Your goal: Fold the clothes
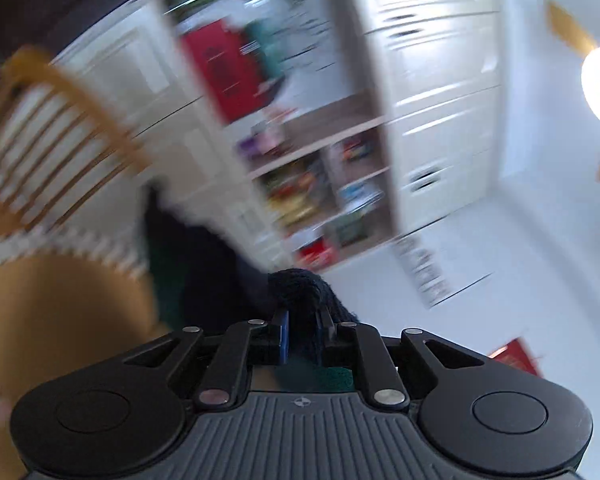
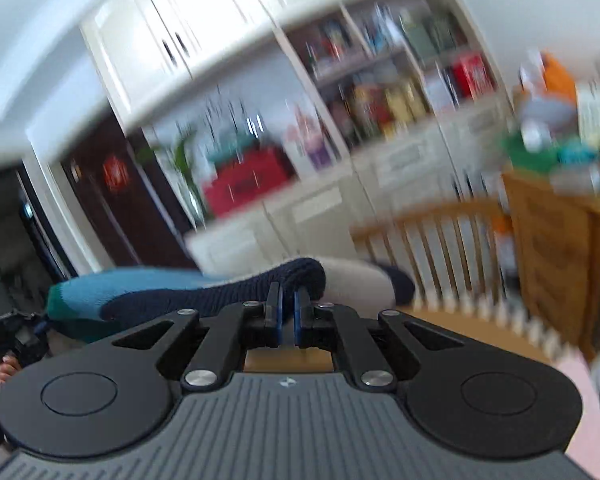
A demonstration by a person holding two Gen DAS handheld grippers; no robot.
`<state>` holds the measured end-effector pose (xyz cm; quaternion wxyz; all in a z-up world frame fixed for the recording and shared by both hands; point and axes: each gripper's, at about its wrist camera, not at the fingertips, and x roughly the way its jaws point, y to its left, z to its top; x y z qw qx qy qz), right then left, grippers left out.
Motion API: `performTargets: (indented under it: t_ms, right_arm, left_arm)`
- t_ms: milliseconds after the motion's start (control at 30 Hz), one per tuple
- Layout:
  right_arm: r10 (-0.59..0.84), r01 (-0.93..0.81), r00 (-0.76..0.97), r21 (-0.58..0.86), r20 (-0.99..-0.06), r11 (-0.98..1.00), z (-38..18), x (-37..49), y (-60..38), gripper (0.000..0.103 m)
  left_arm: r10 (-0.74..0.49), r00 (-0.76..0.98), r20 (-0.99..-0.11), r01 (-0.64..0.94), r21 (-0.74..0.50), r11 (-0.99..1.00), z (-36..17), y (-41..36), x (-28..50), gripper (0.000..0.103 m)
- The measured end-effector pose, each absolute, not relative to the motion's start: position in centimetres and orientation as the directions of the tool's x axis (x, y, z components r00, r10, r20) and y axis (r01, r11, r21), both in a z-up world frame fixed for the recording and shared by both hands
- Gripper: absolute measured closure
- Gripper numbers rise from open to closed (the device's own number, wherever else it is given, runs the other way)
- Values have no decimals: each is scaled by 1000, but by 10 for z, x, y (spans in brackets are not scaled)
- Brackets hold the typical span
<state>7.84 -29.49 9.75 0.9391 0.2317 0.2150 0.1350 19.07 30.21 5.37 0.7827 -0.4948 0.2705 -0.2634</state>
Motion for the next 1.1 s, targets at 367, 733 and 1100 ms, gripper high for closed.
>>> performTargets:
  t_ms: [367,733,1100]
  right_arm:
    - [197,110,494,285,-847,952,-132,31,-245,58]
    - [137,37,549,189,-824,981,-136,95,-218,50]
    - [138,-74,427,118,-894,990,-139,55,-205,84]
  left_arm:
    - [-355,601,-716,-388,-650,653,-107,358,83,88]
    - [-255,524,-813,35,-278,960,-117,195,135,53]
    - [-96,377,-921,14,-98,995,-122,179,100,77]
